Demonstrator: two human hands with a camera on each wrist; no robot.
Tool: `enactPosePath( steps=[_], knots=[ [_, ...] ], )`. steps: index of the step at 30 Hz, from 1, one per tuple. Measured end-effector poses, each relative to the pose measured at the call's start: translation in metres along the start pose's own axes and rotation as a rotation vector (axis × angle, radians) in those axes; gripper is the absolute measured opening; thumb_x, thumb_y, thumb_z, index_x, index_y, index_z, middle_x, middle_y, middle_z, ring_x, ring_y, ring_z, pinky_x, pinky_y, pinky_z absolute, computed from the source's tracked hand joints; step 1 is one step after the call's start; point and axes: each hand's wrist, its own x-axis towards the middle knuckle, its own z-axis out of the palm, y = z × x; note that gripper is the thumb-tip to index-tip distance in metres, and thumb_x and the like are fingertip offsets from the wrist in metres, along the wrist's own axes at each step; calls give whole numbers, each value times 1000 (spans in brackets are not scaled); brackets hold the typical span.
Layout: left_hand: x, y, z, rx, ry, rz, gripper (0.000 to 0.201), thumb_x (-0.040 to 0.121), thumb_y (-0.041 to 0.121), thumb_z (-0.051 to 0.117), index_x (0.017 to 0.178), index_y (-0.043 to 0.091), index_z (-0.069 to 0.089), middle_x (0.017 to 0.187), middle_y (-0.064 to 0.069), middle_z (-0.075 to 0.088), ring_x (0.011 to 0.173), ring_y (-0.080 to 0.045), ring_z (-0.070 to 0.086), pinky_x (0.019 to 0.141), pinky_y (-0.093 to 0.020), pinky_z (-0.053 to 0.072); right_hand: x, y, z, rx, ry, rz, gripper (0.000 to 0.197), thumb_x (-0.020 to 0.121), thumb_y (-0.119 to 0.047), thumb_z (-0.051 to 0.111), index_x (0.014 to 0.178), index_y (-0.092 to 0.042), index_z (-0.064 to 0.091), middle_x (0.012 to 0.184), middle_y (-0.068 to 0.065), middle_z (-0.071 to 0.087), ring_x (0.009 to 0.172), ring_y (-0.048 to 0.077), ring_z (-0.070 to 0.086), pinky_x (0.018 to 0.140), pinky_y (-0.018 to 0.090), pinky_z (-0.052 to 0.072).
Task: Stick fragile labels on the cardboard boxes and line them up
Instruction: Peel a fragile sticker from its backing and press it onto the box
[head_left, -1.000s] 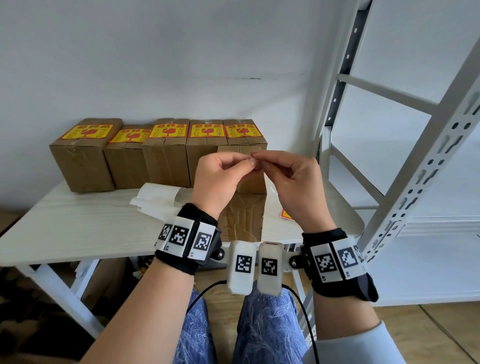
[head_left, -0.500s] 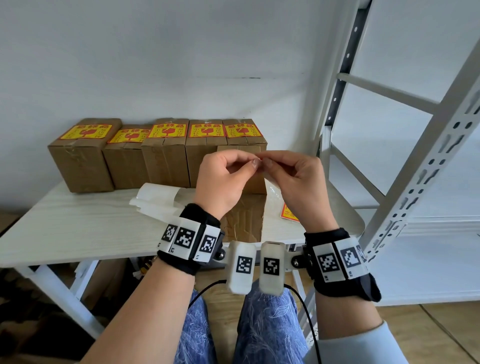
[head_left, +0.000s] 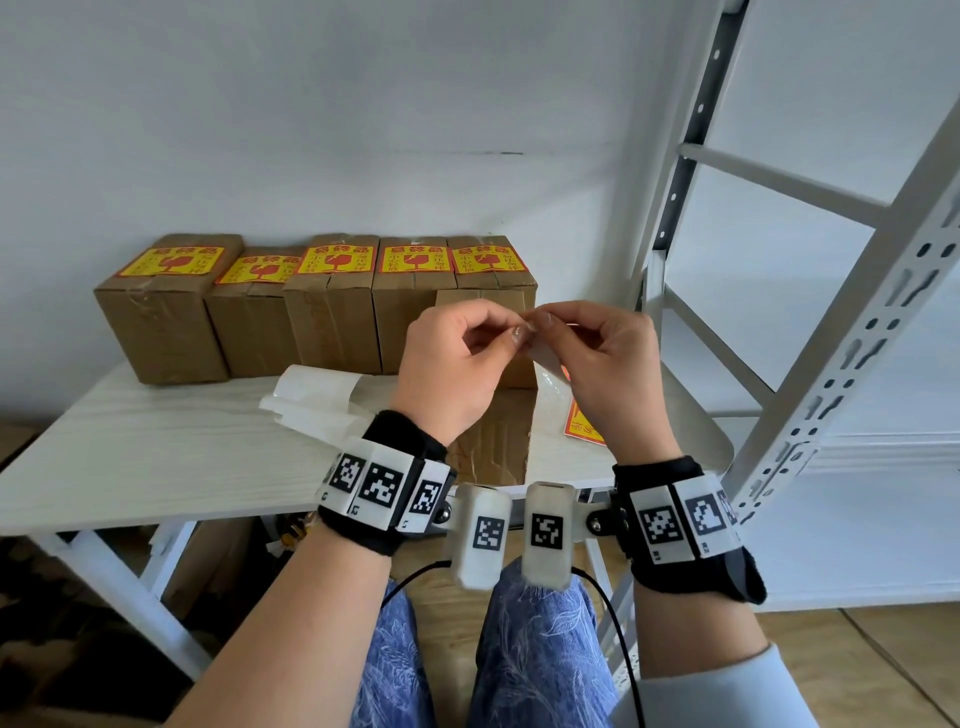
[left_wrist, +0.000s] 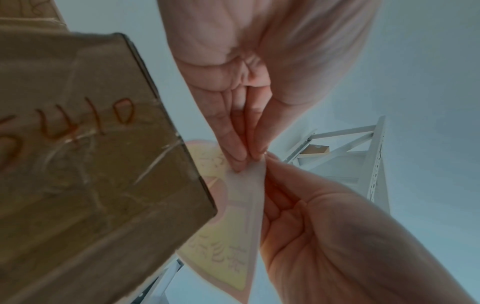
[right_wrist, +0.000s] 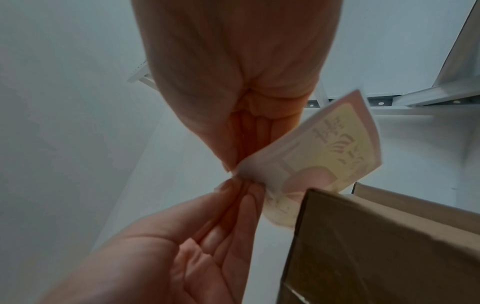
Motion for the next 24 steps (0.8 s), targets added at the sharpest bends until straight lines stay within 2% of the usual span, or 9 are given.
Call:
enactPosePath(
  steps=[4,7,9,11,12,16,19,22,24],
  knots=[
    [-1,-1,0,-3,-13,-19,8,89,6,67,90,8,76,83,0,74,81,-9,69,77,-19,55,4,5,2,-164,56,-8,11,94,-9,63,88,-8,73,72,-12,67,61,-7,61,58,5,41],
    [-1,-1,-3,-104,-27,-98,10,91,1,64,93,2,74,84,-5,74,78,-4,68,76,-14,53,10,16,0,-207,152,27,12,95,-14,59,86,-15,67,72,-14,63,61,0,57,60,16,44],
    [-1,-1,-7,-268,-2,-227,12,91,-2,61,96,-1,72,93,-17,74,81,-12,71,73,-17,55,15,25,-4,-142,256,98,14,95,-16,57,85,-15,66,69,-8,61,60,7,55,62,27,46],
    [0,1,-12,-489,34,-364,13,92,-5,58,95,-1,70,101,-24,71,90,-23,70,77,-22,58,20,31,-8,-36,374,173,16,95,-17,56,83,-14,66,67,-4,58,59,11,53,62,30,47],
    [1,1,-15,-601,56,-418,14,92,-6,56,93,0,69,100,-22,71,91,-25,70,78,-24,59,22,32,-10,13,419,214,17,96,-16,56,81,-15,66,66,-3,57,58,11,52,61,29,47],
    [4,-4,-35,-931,187,-551,17,94,-7,52,87,0,66,86,-11,73,81,-17,71,73,-22,60,30,35,-13,250,516,396,26,98,-12,55,72,-14,60,64,0,51,54,11,51,49,22,46],
    [6,-13,-56,-1039,302,-626,18,95,-5,52,83,0,65,76,-9,73,71,-14,72,67,-20,60,34,40,-19,414,622,486,24,97,-7,53,75,-12,59,67,2,54,55,11,54,52,23,51],
    [5,-27,-80,-1064,408,-660,15,95,-2,55,84,-2,66,73,-10,74,68,-14,74,64,-18,59,37,46,-21,352,732,473,22,93,-7,50,74,-12,62,71,5,55,67,21,52,56,26,47],
    [5,-39,-92,-1011,481,-674,12,94,0,59,86,-4,67,79,-13,73,72,-16,75,64,-18,59,39,46,-19,251,787,429,28,89,-15,51,64,-20,62,69,2,55,71,21,50,60,32,47]
  ],
)
